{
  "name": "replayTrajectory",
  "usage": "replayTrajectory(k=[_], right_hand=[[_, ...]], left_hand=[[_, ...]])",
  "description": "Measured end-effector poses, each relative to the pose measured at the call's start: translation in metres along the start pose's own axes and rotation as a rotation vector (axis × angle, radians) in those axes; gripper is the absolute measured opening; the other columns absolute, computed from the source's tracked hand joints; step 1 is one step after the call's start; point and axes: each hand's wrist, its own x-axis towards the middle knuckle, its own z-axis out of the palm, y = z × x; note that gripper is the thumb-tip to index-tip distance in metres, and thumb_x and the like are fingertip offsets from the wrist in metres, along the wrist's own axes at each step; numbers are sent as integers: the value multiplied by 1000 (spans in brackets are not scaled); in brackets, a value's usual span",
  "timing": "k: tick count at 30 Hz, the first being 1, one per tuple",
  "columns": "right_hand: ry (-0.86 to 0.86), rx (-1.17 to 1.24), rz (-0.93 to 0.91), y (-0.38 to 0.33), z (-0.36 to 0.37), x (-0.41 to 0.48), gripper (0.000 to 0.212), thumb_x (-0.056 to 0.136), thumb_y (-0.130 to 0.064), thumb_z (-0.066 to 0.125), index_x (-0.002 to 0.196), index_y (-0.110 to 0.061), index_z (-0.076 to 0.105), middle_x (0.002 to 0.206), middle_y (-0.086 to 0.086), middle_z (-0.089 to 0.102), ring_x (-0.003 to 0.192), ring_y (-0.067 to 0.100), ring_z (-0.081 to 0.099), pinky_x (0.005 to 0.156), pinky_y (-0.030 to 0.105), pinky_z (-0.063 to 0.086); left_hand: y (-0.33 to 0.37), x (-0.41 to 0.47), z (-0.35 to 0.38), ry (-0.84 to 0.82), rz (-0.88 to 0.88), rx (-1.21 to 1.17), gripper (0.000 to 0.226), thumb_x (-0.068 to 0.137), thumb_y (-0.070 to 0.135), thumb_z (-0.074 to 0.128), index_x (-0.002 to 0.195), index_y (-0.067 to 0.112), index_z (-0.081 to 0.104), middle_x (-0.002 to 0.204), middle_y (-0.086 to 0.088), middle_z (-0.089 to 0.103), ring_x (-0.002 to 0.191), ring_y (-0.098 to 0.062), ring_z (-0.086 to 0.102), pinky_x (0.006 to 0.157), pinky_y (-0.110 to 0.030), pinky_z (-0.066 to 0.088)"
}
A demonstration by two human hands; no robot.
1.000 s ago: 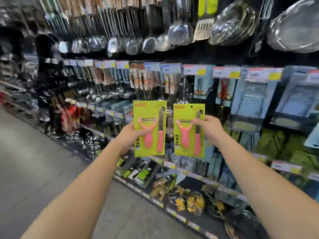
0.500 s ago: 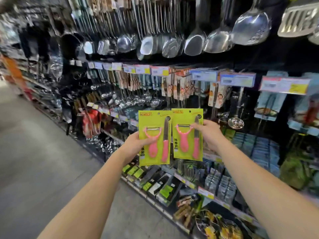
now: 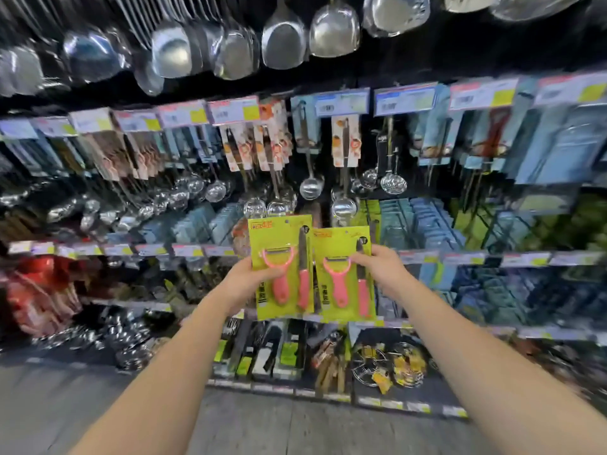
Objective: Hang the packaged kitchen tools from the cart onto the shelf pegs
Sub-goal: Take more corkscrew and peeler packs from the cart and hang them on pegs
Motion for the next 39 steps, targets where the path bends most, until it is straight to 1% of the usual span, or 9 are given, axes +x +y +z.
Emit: replayTrajectory(k=[4, 8, 14, 18, 23, 27, 32, 36, 39], right_hand=[[75, 27, 114, 46, -20, -9, 20, 90, -15, 74, 94, 4, 72, 92, 8, 71, 89, 23, 64, 68, 28, 44], [89, 61, 221, 91, -31, -5, 28, 90, -16, 74, 105, 7, 70, 107, 16, 72, 95, 24, 65, 76, 32, 49], [68, 99, 295, 127, -40, 29, 27, 94, -13, 69, 106, 11, 67, 105, 22, 70, 89, 25, 63, 69, 30, 47], [33, 104, 322, 142, -43, 59, 21, 96, -11, 65, 108, 6, 67, 96, 10, 66, 74, 11, 58, 64, 20, 43], [42, 118, 292, 154, -50, 91, 22, 95, -15, 68, 106, 3, 68, 99, 11, 71, 86, 20, 66, 71, 32, 48], [59, 137, 254, 158, -52, 107, 16, 94, -14, 69, 104, -1, 70, 97, 9, 74, 86, 18, 69, 76, 32, 51], [58, 127, 252, 157, -51, 109, 15, 94, -14, 67, 105, -3, 70, 94, 8, 74, 86, 19, 70, 76, 31, 48], [41, 112, 226, 152, -51, 105, 17, 96, -16, 64, 107, -4, 68, 99, 7, 71, 91, 18, 67, 73, 27, 45], [43, 113, 222, 152, -50, 103, 20, 96, -17, 64, 109, -2, 67, 103, 9, 71, 94, 18, 66, 70, 26, 43]], left_hand=[[-17, 18, 13, -113, -34, 19, 42, 87, 33, 79, 109, -2, 73, 111, -5, 78, 116, -21, 65, 118, -57, 31], [-40, 30, 34, -236, -102, 11, 77, 70, 52, 86, 111, -11, 69, 110, -15, 77, 117, -25, 68, 119, -60, 28], [-62, 53, 65, -236, -194, 40, 46, 88, 33, 74, 90, -12, 69, 101, -7, 79, 115, -17, 63, 119, -58, 21], [-81, 68, 75, -228, -236, 22, 24, 90, 26, 74, 77, 7, 76, 96, -12, 79, 98, -13, 72, 117, -54, 26], [-114, 85, 79, -209, -258, 8, 41, 70, 42, 87, 90, 7, 79, 107, -15, 78, 116, -33, 68, 117, -59, 31], [-132, 91, 81, -243, -283, 32, 46, 74, 45, 83, 97, 6, 78, 109, -8, 79, 121, -29, 64, 114, -58, 30], [-143, 94, 81, -272, -271, 52, 46, 88, 33, 77, 104, -10, 72, 106, -23, 76, 114, -31, 68, 107, -48, 36], [-146, 96, 78, -301, -286, 69, 53, 77, 48, 82, 98, 0, 77, 111, -9, 78, 124, -30, 62, 114, -57, 29], [-144, 93, 77, -267, -298, 36, 45, 79, 39, 82, 107, 3, 77, 114, -8, 78, 123, -30, 63, 113, -53, 31]])
